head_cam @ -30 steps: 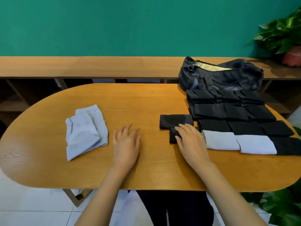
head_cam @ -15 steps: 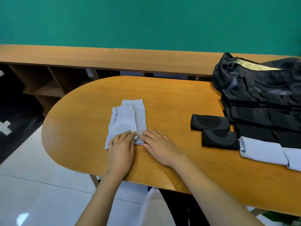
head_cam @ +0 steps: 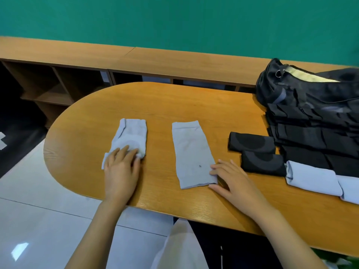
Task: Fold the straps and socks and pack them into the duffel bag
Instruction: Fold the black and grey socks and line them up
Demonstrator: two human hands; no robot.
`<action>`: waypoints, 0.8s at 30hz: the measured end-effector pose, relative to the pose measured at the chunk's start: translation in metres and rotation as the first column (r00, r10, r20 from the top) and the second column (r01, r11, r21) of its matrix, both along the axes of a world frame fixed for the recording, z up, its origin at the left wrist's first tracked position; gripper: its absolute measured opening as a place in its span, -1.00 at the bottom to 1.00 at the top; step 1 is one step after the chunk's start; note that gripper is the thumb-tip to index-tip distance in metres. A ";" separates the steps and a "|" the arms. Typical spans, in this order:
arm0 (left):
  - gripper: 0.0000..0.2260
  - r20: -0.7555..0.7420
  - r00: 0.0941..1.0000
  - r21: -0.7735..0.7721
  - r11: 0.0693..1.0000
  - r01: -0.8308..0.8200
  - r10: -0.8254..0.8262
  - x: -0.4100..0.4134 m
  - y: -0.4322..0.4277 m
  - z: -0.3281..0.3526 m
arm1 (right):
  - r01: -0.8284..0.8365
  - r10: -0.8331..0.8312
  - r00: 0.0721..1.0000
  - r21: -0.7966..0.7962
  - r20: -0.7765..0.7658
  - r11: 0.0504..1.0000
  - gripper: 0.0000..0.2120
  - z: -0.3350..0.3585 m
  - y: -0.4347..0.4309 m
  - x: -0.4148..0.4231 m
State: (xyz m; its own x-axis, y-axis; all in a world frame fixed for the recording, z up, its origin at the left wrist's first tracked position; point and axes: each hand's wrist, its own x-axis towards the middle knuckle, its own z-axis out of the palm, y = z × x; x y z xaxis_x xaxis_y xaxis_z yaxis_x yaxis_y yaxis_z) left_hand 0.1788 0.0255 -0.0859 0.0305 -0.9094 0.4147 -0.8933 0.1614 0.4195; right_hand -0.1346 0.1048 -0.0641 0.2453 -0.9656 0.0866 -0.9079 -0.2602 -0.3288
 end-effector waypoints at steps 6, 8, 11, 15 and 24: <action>-0.41 -0.177 0.815 0.196 0.792 0.579 -0.552 -0.059 0.048 0.019 | 0.080 -0.069 0.995 -0.152 0.073 0.985 -0.64 -0.001 0.011 -0.002; -0.39 -0.123 0.820 0.200 0.795 0.572 -0.559 -0.070 0.056 0.010 | 0.124 -0.106 0.984 -0.124 0.142 0.984 -0.60 0.001 0.014 0.003; -0.64 -0.136 0.860 0.097 0.857 0.506 -0.493 -0.077 0.061 0.000 | 0.179 -0.170 0.958 -0.020 0.230 0.984 -0.60 0.005 0.017 0.007; -0.69 -0.211 0.901 0.026 0.919 0.394 -0.380 -0.078 0.066 -0.003 | 0.155 -0.154 0.966 0.013 0.208 0.988 -0.68 0.001 0.020 0.006; -0.92 -0.289 0.941 0.035 0.980 0.197 -0.179 -0.085 0.071 0.005 | 0.338 -0.297 0.848 -0.017 0.439 0.941 -0.82 -0.003 0.022 0.022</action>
